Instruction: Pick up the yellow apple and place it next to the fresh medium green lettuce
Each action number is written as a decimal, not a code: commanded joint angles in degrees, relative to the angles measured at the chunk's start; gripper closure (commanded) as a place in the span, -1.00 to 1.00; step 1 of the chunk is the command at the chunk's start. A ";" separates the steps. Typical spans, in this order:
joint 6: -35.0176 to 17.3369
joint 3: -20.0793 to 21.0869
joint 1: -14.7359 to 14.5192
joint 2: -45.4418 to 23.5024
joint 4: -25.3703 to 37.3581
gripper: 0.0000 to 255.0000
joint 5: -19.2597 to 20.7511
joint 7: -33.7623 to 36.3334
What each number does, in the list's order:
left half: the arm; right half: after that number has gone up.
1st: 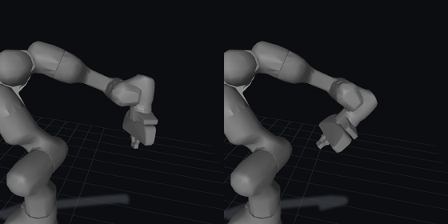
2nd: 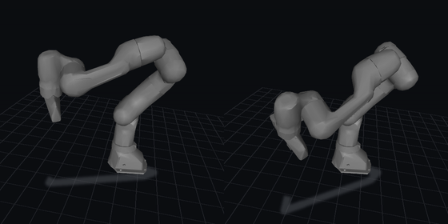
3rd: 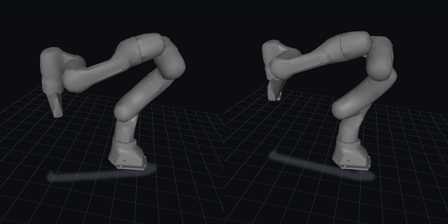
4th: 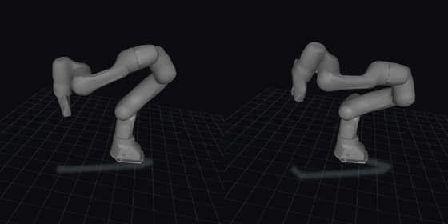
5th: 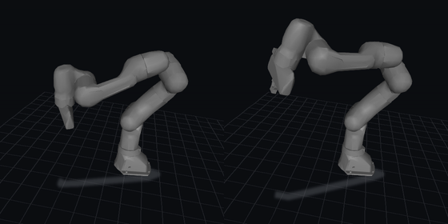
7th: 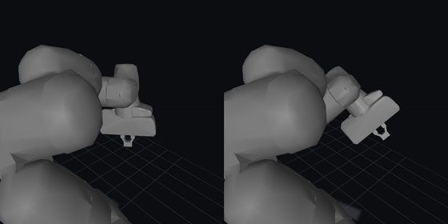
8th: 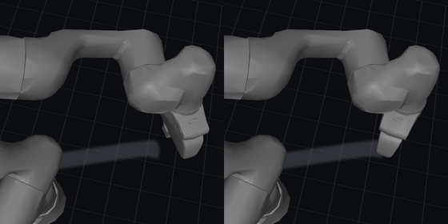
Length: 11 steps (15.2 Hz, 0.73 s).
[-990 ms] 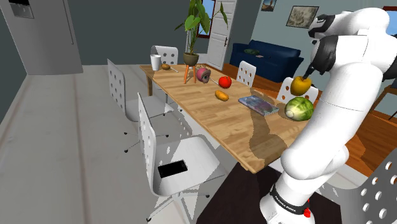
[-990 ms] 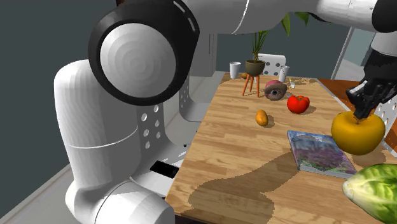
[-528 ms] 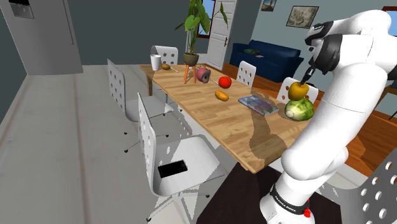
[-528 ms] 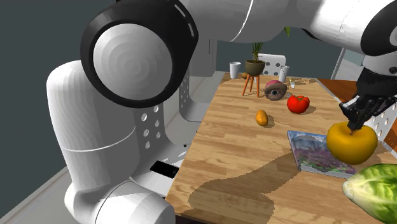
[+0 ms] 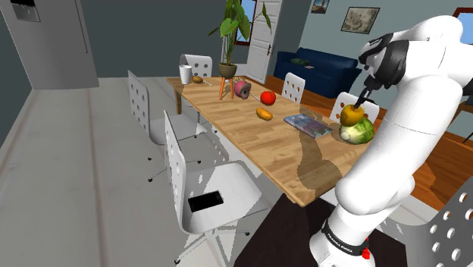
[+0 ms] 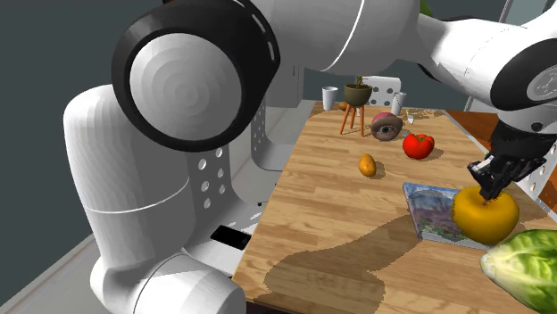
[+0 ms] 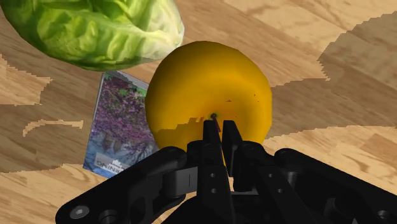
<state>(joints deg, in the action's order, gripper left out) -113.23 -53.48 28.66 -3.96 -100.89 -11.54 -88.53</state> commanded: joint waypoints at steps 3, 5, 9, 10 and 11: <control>-3.12 0.12 -0.05 -0.30 -2.94 1.00 -0.52 -0.58; -4.56 0.17 -0.02 -0.58 -4.25 1.00 -0.93 -0.99; -7.36 0.29 0.14 -1.37 -6.69 1.00 -2.00 -1.97; -8.05 0.34 0.19 -1.62 -7.27 1.00 -2.32 -2.25; -8.73 0.39 0.26 -1.88 -7.83 1.00 -2.67 -2.54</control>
<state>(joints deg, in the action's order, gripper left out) -121.19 -53.14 28.79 -5.41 -108.18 -13.68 -90.64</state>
